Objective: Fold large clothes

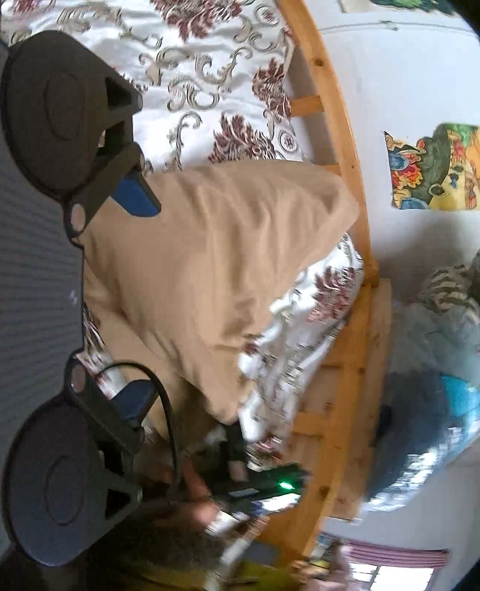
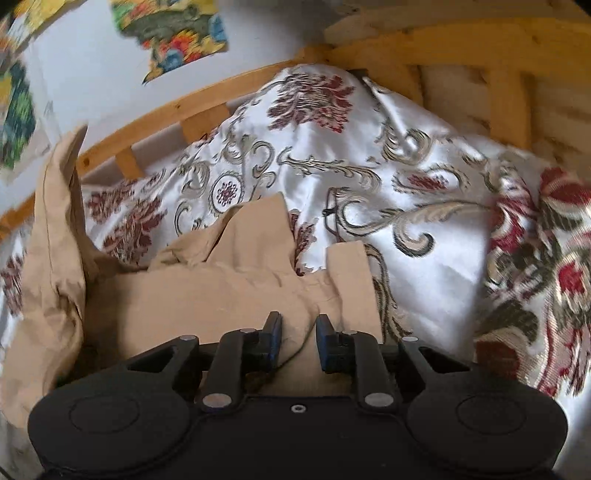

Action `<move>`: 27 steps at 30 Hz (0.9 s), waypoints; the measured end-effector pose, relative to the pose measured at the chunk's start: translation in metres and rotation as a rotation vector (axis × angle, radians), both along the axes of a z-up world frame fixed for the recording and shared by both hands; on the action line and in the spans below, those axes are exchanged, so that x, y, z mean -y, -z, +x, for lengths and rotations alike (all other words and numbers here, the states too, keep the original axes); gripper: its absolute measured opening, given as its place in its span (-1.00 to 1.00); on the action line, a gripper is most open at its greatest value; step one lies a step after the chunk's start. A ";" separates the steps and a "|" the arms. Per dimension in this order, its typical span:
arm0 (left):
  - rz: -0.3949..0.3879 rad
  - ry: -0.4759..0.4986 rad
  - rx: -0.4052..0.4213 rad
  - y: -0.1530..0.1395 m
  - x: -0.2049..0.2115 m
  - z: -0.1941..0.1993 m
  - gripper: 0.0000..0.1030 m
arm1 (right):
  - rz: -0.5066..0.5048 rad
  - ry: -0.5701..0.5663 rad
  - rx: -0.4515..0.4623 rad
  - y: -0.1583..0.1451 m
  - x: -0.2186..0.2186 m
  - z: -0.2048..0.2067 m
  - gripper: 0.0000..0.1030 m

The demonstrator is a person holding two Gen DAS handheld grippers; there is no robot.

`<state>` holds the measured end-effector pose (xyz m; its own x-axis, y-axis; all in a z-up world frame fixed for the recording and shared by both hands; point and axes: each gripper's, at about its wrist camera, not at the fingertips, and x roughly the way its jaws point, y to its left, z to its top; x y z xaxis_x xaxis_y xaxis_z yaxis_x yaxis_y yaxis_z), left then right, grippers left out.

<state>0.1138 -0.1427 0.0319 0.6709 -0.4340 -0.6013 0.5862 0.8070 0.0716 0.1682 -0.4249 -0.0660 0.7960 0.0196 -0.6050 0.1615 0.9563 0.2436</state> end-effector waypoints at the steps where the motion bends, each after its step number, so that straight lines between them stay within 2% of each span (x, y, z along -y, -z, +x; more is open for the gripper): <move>1: 0.034 0.004 0.002 0.004 0.004 0.001 0.90 | -0.016 0.000 0.002 0.000 -0.002 0.000 -0.51; 5: 0.132 0.124 -0.029 0.017 0.012 -0.003 0.90 | -0.089 -0.008 0.008 0.000 -0.010 -0.001 -0.37; 9: 0.165 0.236 -0.089 0.025 0.000 -0.012 0.90 | -0.132 -0.018 0.006 0.000 -0.014 -0.003 -0.31; 11: 0.181 0.210 -0.112 0.028 -0.013 -0.011 0.94 | -0.147 -0.021 0.002 0.001 -0.015 -0.002 -0.28; 13: 0.176 0.126 -0.112 0.030 -0.028 -0.011 0.94 | -0.160 -0.025 -0.003 0.003 -0.016 -0.001 -0.23; 15: 0.116 0.014 -0.088 0.028 -0.045 -0.011 0.94 | -0.167 -0.025 -0.008 0.005 -0.016 -0.001 -0.20; 18: -0.037 -0.163 -0.083 0.024 -0.065 0.002 0.99 | -0.173 -0.018 -0.007 0.005 -0.017 -0.003 -0.14; 20: -0.120 -0.265 -0.108 0.025 -0.074 0.022 0.99 | -0.181 -0.015 0.002 0.001 -0.018 -0.005 0.00; 22: -0.204 -0.362 -0.159 0.029 -0.085 0.043 0.98 | -0.185 -0.009 0.030 -0.006 -0.019 -0.009 0.31; 24: -0.299 -0.375 -0.256 0.038 -0.094 0.064 0.98 | -0.201 0.006 0.065 -0.017 -0.021 -0.015 0.47; 26: -0.334 -0.342 -0.356 0.047 -0.096 0.080 0.93 | -0.229 0.041 0.116 -0.032 -0.024 -0.021 0.53; 27: -0.342 -0.329 -0.375 0.051 -0.095 0.084 0.93 | -0.231 0.059 0.153 -0.043 -0.024 -0.023 0.53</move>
<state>0.1981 -0.0478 -0.0192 0.5720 -0.4503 -0.6856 0.2370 0.8909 -0.3875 0.1453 -0.4008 -0.0227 0.8741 -0.1539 -0.4608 0.1969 0.9793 0.0464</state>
